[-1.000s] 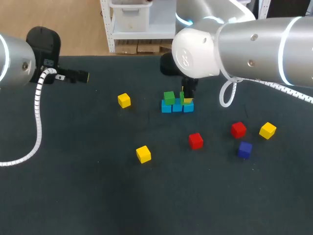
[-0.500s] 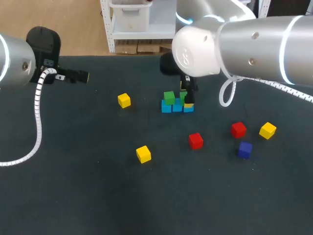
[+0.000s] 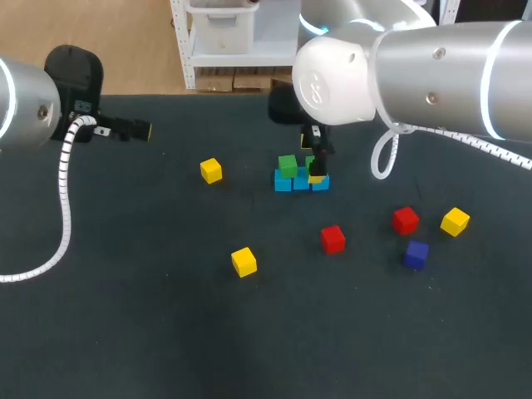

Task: Place the blue cubes, place green cubes on the blue cubes, place the yellow cubes on the green cubes, then place the red cubes on the yellow cubes, and place purple cube on the red cubes.

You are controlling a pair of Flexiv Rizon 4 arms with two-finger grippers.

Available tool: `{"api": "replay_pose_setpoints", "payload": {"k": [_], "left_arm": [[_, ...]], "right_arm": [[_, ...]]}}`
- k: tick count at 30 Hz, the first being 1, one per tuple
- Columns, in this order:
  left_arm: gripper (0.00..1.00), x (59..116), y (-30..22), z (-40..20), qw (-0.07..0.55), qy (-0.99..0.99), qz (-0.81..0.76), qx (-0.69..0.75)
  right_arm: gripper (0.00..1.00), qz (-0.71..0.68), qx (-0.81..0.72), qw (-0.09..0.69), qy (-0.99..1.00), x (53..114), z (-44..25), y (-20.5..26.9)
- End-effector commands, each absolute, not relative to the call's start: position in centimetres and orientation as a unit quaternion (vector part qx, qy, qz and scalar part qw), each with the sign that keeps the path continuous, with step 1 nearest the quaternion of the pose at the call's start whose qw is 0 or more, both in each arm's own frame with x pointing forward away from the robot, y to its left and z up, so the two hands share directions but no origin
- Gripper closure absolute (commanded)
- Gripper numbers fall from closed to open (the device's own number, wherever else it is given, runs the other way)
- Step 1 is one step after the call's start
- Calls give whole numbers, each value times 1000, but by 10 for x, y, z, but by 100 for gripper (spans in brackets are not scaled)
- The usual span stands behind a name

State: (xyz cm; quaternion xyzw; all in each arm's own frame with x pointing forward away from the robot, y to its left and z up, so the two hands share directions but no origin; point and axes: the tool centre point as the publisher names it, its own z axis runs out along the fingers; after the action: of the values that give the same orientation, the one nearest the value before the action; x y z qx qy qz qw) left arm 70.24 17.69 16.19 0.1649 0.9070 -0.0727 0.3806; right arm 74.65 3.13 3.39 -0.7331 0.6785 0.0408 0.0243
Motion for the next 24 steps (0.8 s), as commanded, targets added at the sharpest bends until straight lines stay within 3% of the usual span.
{"api": "replay_pose_setpoints", "payload": {"k": [1,15,20,24], "left_arm": [[0,703,178,162,380,907,-75,166],[0,703,178,162,380,907,-75,166],[0,703,178,162,380,907,-75,166],[0,703,178,162,380,907,-75,166]], "right_arm": [[0,44,-735,22,676,748,36,40],[0,46,-740,17,671,752,35,58],[11,45,-741,13,670,750,32,59],[26,46,-742,11,669,750,31,59]]}}
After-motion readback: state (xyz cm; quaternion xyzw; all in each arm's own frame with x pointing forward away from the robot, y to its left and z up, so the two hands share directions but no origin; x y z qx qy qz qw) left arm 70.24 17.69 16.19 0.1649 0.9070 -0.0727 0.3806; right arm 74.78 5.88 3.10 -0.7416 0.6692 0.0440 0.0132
